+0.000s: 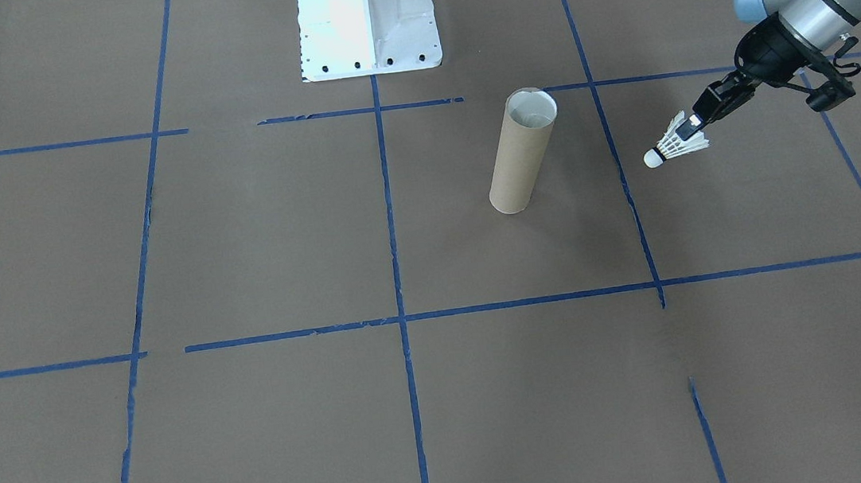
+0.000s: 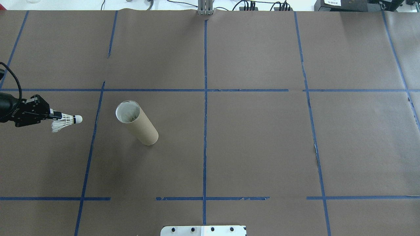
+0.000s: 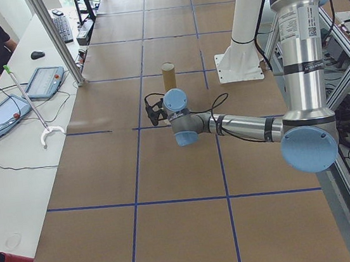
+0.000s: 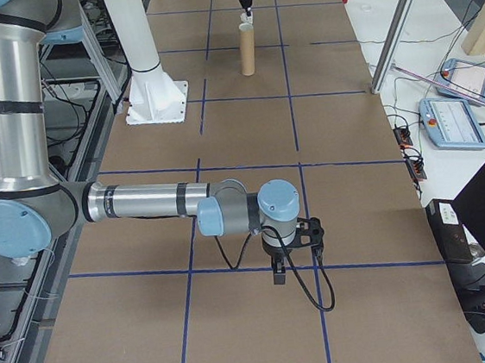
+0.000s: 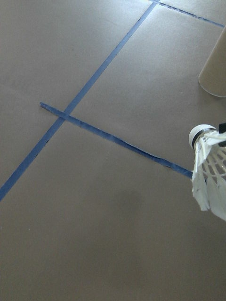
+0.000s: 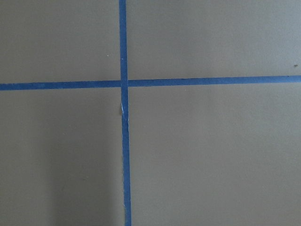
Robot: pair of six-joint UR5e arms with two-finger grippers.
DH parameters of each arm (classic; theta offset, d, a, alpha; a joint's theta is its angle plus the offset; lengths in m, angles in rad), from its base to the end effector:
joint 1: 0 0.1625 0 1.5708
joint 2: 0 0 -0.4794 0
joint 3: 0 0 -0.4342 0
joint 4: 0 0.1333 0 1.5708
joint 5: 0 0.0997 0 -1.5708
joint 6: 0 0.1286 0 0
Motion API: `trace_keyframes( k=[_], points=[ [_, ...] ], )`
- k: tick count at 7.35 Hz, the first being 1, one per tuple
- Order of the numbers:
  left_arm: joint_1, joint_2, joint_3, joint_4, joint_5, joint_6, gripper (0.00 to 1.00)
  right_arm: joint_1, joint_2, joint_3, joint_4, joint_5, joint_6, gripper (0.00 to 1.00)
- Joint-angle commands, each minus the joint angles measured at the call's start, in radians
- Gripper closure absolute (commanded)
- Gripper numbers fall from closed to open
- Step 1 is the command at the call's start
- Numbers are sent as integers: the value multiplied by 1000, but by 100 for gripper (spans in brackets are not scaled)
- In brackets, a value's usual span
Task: Collect badminton balls into bucket
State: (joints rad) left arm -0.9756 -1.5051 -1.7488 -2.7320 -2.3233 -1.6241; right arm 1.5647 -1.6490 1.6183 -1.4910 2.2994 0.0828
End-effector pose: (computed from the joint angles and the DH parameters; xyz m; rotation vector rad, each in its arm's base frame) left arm 0.2534 -0.4552 0.5244 -0.0403 1.3652 -0.3872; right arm 0.0446 -0.5011 0.7447 0.0145 -0.7299 0.0554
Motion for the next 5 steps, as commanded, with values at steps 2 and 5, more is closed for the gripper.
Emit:
trace_keyframes(
  k=[2,5],
  points=[
    [-75,-6,-119,194,4,292,100,0,0,0,0,0,0,0],
    [-118,-9,-237,386,5,508,100,0,0,0,0,0,0,0]
  ],
)
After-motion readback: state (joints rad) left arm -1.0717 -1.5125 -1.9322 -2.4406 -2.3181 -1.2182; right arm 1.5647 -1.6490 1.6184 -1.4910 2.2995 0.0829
